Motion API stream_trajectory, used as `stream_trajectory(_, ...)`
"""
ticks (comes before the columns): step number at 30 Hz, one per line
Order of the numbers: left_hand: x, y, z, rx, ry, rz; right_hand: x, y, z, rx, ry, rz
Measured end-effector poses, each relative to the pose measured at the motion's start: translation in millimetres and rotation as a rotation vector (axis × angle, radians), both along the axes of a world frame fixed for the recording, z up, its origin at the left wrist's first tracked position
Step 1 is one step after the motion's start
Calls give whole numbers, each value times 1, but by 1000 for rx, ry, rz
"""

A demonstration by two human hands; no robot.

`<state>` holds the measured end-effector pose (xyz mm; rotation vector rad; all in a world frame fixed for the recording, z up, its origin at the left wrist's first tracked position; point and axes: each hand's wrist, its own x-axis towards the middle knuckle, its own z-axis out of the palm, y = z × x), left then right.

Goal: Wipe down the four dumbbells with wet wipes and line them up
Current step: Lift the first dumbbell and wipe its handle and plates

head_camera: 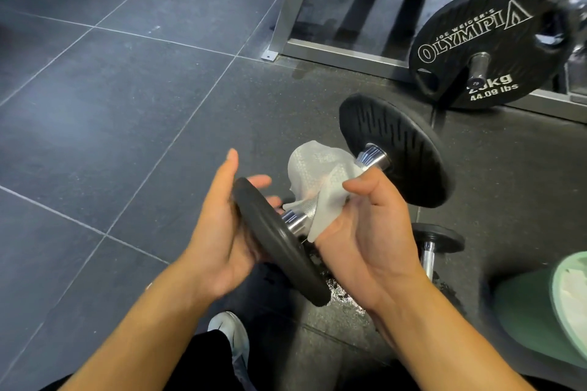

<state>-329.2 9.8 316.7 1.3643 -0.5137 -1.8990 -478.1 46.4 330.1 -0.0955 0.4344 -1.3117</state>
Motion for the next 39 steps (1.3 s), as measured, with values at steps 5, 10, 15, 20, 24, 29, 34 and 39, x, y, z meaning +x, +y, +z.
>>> stream_trajectory(5,-10,7,-6,-82,90,18,-5,-2,-5,-12,17,-21)
stream_trajectory(10,-4,10,-13,-1332,-520,-186,-15,-6,0,-29,74,-110)
stream_trajectory(15,-7,-2,-2,-545,-201,194,-21,-5,1,9,53,-154)
stream_trajectory(20,-17,3,-3,156,150,-103,-21,-3,-3,-31,26,-89)
stream_trajectory(24,-22,9,-7,-223,133,38,-25,-2,-3,-60,45,-76)
stream_trajectory(29,-16,12,-13,-1079,-292,67,-31,-4,-3,69,42,-166)
stream_trajectory(34,-18,-1,-8,-23,-37,-13,-31,1,-8,103,63,-152)
stream_trajectory(39,-25,12,-6,99,153,-99,-33,2,-4,67,132,-127)
